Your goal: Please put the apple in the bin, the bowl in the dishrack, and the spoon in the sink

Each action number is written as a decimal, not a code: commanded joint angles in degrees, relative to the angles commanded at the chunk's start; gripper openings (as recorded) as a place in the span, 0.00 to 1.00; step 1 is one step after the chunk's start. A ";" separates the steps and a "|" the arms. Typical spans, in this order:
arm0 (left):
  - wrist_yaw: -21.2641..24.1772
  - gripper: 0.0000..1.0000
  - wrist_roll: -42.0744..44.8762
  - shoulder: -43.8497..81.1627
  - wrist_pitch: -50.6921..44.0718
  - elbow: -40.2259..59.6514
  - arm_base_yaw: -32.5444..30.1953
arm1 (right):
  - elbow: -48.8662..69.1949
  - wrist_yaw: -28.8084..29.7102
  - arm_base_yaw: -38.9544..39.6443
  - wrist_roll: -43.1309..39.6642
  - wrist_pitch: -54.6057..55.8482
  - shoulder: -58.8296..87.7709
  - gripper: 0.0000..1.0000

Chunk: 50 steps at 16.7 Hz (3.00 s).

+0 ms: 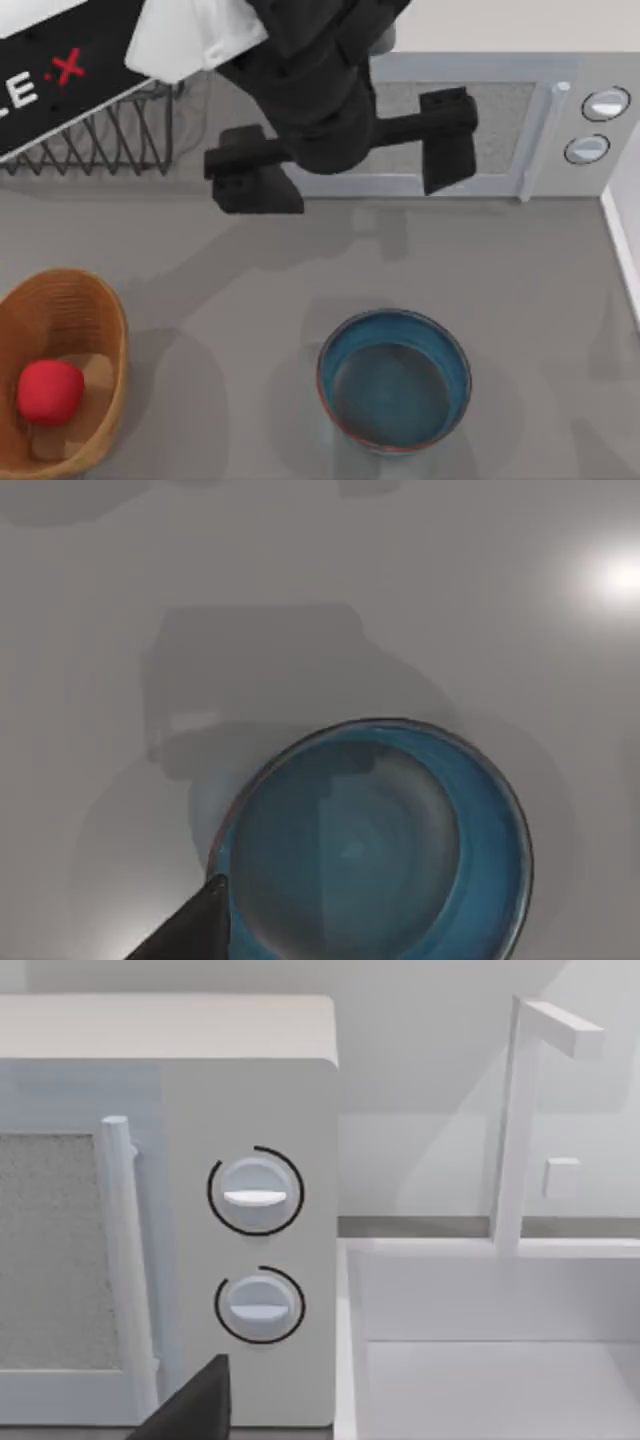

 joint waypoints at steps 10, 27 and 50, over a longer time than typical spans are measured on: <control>0.07 1.00 -13.64 32.50 -20.16 31.53 -13.98 | 0.00 0.00 0.00 0.00 0.00 0.00 1.00; 0.08 1.00 -13.51 33.20 2.02 10.02 -13.86 | 0.00 0.00 0.00 0.00 0.00 0.00 1.00; 0.08 0.00 -13.52 33.20 2.09 9.96 -13.87 | 0.00 0.00 0.00 0.00 0.00 0.00 1.00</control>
